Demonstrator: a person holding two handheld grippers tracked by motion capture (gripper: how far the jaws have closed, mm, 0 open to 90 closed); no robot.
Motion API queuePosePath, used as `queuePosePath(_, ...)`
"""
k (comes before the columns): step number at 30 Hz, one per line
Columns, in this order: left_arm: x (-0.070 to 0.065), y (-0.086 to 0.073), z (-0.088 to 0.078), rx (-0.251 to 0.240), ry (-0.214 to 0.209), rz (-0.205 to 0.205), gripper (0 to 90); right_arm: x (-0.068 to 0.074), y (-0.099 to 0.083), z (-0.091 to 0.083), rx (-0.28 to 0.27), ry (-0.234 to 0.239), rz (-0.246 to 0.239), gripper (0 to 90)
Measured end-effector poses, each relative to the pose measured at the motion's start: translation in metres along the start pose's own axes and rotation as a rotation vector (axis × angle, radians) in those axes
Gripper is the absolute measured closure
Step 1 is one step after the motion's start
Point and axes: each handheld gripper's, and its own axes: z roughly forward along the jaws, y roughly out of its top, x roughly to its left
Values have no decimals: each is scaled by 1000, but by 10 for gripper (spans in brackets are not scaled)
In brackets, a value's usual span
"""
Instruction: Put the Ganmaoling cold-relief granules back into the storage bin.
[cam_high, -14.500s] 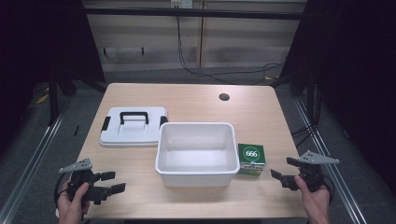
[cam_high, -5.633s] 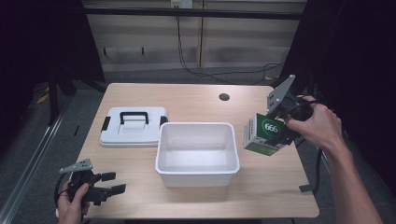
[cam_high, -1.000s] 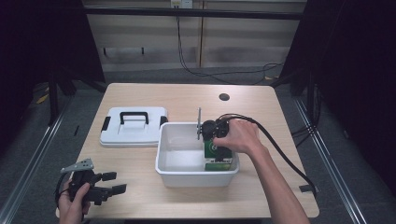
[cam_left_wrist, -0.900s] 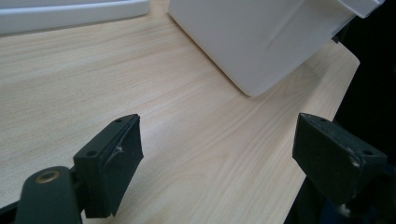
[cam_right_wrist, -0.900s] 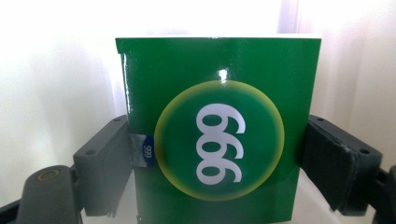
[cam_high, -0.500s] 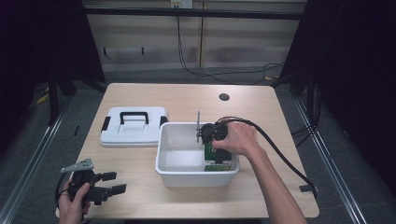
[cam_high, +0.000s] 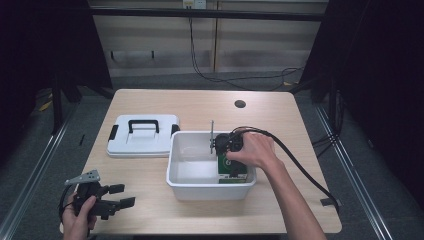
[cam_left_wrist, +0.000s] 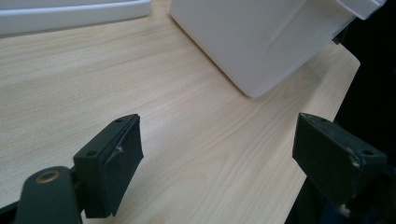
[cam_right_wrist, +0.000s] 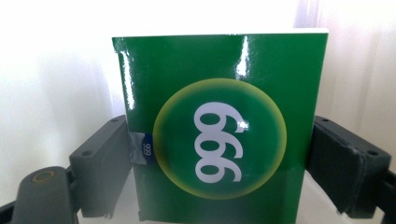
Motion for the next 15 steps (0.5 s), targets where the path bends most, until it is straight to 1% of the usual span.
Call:
queuePosePath(1,0,0,0,0,1,1,160,-1,0,0,0,14,-1,131)
queuePosePath(2,0,0,0,0,-1,3,160,0,-1,1,-10,8,11,128)
queuePosePath(4,0,0,0,0,-1,3,160,0,-2,0,-8,15,12,128)
queuePosePath(5,0,0,0,0,-1,0,160,0,-4,1,-22,12,13,128)
queuePosePath(9,0,0,0,0,0,0,160,0,-6,0,-33,10,15,125)
queuePosePath(11,0,0,0,0,0,1,160,1,-9,0,-60,4,8,122)
queuePosePath(12,0,0,0,0,0,1,160,1,-9,0,-60,4,8,122)
queuePosePath(13,0,0,0,0,-1,0,160,1,-9,-1,-70,3,-4,124)
queuePosePath(14,0,0,0,1,0,-1,160,2,-10,-2,-79,-5,7,117)
queuePosePath(15,0,0,0,1,1,-1,160,1,-11,-3,-89,-10,-5,114)
